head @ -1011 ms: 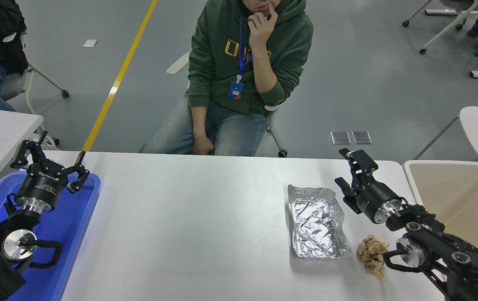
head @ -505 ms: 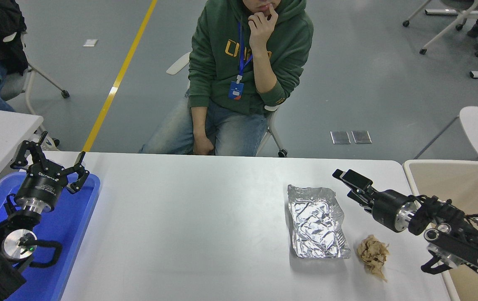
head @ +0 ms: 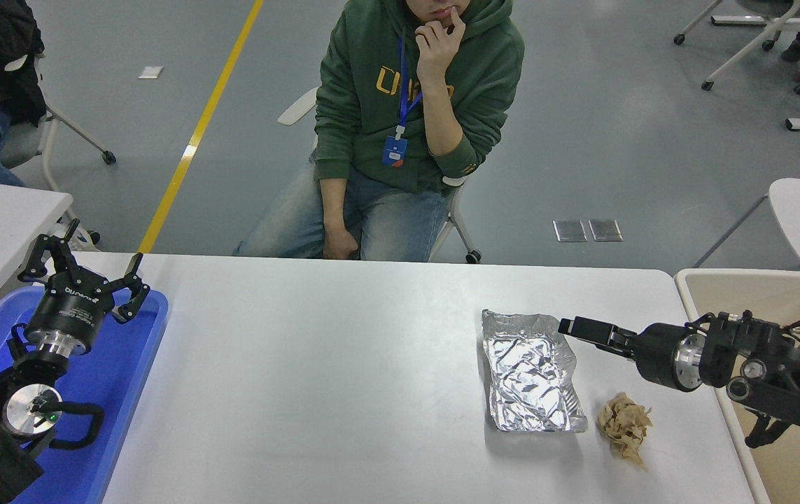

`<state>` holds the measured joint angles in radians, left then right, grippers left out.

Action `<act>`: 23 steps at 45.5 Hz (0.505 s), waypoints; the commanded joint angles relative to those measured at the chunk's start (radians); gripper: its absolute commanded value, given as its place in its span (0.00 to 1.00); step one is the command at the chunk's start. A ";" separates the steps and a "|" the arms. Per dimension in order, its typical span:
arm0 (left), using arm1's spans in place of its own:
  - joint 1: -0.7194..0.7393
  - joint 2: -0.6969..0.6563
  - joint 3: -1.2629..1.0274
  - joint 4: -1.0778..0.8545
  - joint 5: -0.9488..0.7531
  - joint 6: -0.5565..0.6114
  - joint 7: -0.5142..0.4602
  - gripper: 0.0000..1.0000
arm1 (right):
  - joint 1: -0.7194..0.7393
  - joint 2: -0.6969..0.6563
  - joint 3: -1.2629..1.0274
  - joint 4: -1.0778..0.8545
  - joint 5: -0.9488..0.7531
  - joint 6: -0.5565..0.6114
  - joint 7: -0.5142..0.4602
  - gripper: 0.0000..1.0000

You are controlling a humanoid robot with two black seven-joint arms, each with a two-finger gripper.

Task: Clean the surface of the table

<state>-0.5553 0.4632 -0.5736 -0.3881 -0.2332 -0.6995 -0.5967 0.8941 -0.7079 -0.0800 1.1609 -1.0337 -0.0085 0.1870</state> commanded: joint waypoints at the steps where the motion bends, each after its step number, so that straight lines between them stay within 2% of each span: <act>1: 0.000 0.000 0.000 0.000 0.000 0.000 0.000 1.00 | 0.071 0.050 -0.151 -0.042 -0.087 -0.004 -0.009 0.99; 23: 0.000 0.000 0.000 0.000 0.000 0.000 0.000 1.00 | 0.072 0.228 -0.244 -0.219 -0.086 -0.004 -0.038 0.99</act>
<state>-0.5553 0.4633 -0.5737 -0.3881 -0.2331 -0.6995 -0.5967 0.9606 -0.5556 -0.2810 1.0200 -1.1133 -0.0119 0.1627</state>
